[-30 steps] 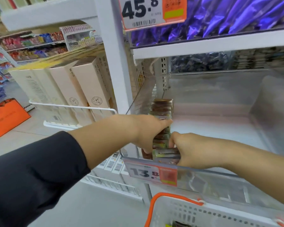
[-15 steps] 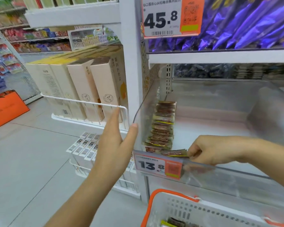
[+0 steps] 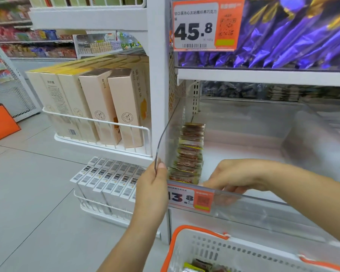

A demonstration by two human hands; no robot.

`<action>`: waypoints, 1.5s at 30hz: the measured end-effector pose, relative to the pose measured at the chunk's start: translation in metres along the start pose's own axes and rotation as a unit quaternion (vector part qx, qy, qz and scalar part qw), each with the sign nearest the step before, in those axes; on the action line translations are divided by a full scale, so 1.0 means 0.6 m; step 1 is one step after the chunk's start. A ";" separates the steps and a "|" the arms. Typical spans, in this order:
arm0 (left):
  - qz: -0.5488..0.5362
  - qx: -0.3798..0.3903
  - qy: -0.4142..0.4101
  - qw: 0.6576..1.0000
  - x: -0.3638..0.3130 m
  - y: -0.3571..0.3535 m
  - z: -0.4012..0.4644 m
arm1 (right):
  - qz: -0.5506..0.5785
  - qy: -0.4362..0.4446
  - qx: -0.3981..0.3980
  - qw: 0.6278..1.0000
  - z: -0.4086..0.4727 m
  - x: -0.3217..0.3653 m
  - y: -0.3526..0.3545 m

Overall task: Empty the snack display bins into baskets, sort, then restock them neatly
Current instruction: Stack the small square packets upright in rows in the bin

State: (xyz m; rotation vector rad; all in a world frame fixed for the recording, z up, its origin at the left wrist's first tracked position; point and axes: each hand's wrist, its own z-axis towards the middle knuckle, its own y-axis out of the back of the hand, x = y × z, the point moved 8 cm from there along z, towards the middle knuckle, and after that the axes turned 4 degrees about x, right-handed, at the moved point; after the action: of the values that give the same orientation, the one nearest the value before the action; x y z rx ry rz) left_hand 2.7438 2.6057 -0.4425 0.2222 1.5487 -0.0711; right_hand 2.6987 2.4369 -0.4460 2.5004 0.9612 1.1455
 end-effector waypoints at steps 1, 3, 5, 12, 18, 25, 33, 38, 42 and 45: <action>0.000 -0.001 -0.004 1.000 -0.002 0.000 -0.001 | 0.008 0.002 0.002 1.000 0.000 -0.006 0.002; 0.000 -0.002 -0.009 1.000 -0.004 0.000 -0.001 | 0.024 0.013 -0.011 1.000 0.007 -0.007 -0.003; -0.002 -0.009 -0.013 1.000 -0.002 0.001 -0.001 | -0.009 0.016 -0.047 0.999 0.027 -0.002 -0.006; 0.016 -0.008 -0.022 1.000 0.001 0.000 0.000 | -0.017 -0.016 -0.025 0.999 0.035 -0.002 -0.003; 0.029 0.018 -0.029 0.999 0.009 -0.002 0.008 | 0.362 0.016 -0.009 0.932 0.033 0.005 0.001; 0.084 0.017 -0.047 0.995 0.008 0.001 0.014 | 0.346 -0.008 -0.038 0.937 0.067 0.032 -0.012; 0.133 0.036 -0.048 0.989 -0.006 0.000 0.009 | 0.382 0.018 -0.113 0.917 0.082 0.022 0.015; 0.133 0.083 -0.020 0.987 -0.021 0.001 -0.010 | 0.326 0.110 -0.305 0.888 -0.027 0.003 0.057; 0.202 -0.018 -0.214 0.956 -0.090 0.023 -0.097 | 0.289 0.287 -0.441 0.800 -0.192 -0.017 0.037; 0.321 0.065 -0.385 0.863 -0.100 -0.026 -0.187 | 0.311 0.367 -0.469 0.741 -0.257 -0.081 -0.033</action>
State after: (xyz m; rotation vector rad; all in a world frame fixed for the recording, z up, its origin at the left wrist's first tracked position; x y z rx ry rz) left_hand 2.6290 2.6055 -0.3851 0.7159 0.6130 0.2423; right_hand 2.5522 2.4109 -0.3804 1.4679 -0.4468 2.1635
